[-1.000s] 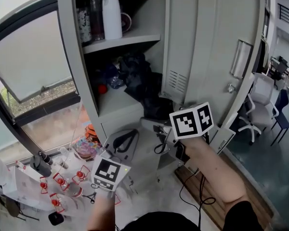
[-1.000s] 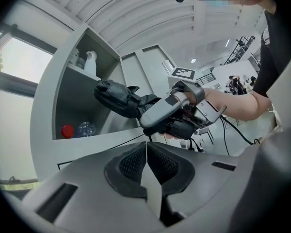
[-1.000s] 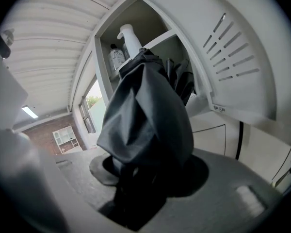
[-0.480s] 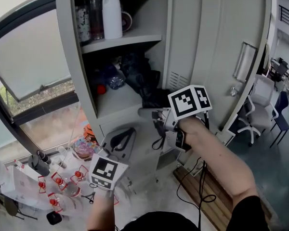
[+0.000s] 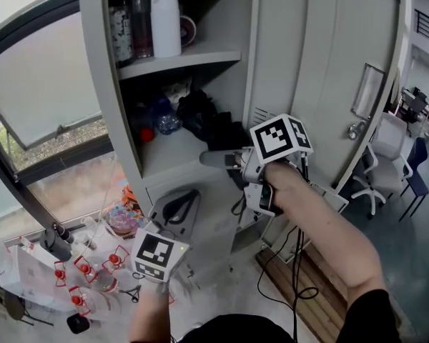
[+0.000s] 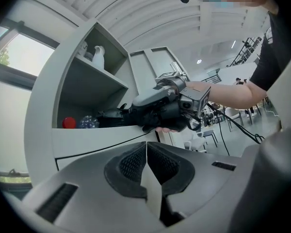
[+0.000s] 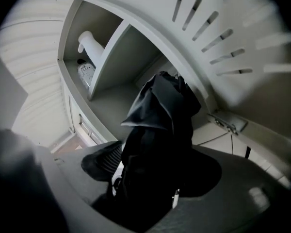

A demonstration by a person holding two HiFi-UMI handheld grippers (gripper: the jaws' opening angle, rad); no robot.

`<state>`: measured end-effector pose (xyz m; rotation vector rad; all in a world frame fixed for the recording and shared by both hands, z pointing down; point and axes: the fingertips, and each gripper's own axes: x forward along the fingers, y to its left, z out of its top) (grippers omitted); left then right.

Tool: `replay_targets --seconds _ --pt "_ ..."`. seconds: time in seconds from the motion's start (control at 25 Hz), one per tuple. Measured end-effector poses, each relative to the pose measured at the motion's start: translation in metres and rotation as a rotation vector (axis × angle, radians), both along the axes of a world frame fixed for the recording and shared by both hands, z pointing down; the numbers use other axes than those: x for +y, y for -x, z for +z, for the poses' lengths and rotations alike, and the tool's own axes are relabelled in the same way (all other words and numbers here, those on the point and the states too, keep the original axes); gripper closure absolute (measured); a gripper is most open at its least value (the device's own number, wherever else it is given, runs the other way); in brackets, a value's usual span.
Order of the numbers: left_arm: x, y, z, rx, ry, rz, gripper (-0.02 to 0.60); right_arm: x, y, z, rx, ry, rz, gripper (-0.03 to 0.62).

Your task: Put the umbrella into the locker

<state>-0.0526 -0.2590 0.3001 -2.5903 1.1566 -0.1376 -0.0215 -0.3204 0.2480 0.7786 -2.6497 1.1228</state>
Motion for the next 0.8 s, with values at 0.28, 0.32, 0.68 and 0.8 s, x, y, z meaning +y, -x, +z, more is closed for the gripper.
replay_targets --seconds 0.28,0.32,0.68,0.8 --pt "-0.003 -0.005 0.008 0.001 0.017 0.011 0.568 -0.001 0.001 0.001 -0.019 -0.028 0.005 0.233" --pt "-0.002 -0.005 0.010 0.001 0.018 0.011 0.568 0.000 0.001 0.000 -0.031 -0.026 0.008 0.230" --pt "-0.004 -0.004 0.015 -0.004 0.031 0.008 0.568 0.005 0.001 -0.008 -0.118 -0.016 0.026 0.168" --pt "-0.003 -0.002 0.015 -0.004 0.029 0.004 0.568 0.010 -0.001 -0.007 -0.108 -0.029 0.036 0.166"
